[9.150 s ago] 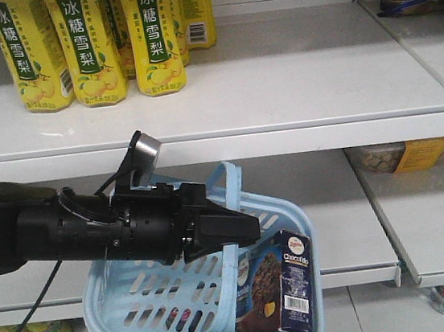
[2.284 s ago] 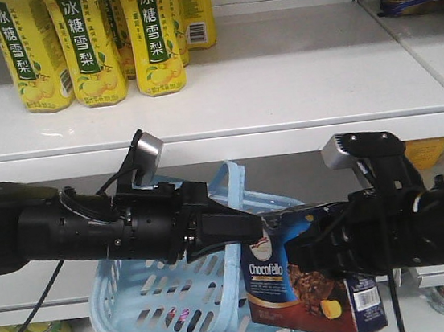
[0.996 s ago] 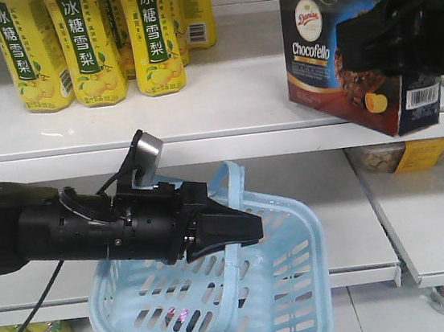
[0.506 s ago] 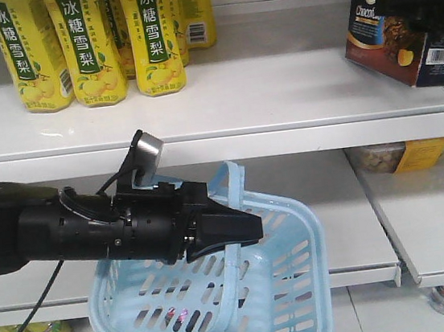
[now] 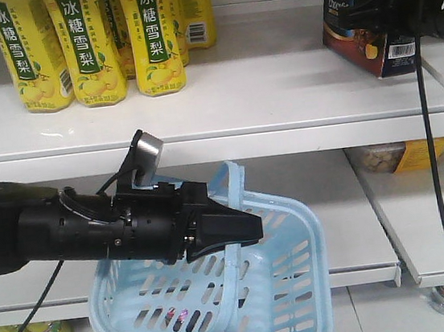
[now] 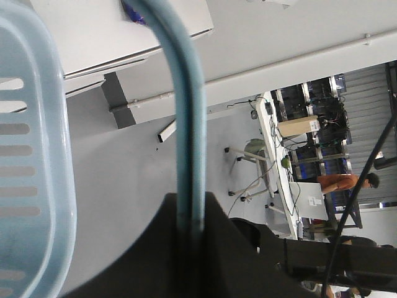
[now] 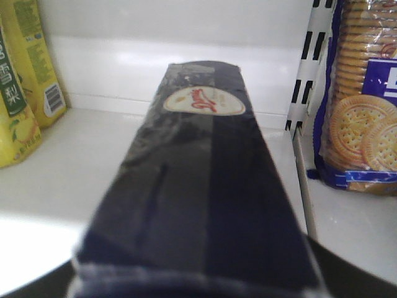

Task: Left arm holds basket, right arm returns cookies
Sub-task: 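Place the box upright on the upper shelf and open the right gripper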

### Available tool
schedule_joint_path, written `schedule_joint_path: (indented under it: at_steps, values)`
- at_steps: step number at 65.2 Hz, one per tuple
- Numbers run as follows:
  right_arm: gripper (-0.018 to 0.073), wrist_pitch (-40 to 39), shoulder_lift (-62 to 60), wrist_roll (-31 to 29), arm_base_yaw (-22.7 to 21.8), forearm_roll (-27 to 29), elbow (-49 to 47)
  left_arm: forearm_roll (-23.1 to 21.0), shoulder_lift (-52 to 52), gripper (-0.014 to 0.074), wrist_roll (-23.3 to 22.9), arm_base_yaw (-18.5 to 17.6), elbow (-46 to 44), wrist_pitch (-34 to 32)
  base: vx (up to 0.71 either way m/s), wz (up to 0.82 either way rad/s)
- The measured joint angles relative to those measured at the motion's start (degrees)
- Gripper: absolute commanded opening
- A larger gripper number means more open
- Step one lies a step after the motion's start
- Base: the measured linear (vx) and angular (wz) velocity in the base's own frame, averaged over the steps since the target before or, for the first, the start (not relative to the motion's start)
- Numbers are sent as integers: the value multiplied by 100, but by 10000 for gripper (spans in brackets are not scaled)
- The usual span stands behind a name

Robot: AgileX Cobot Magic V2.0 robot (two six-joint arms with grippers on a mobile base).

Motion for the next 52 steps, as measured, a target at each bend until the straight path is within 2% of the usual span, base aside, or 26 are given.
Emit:
schedule_joint_path:
  at_steps: [8, 17, 52]
  values:
    - [515, 147, 49, 1, 0, 0, 0, 0, 0, -6, 0, 0, 0, 0, 0, 0]
    - [593, 267, 18, 1, 0, 0, 0, 0, 0, -6, 0, 0, 0, 0, 0, 0]
    - [590, 1444, -738, 1, 0, 16, 5, 0, 0, -6, 0, 0, 0, 0, 0, 0]
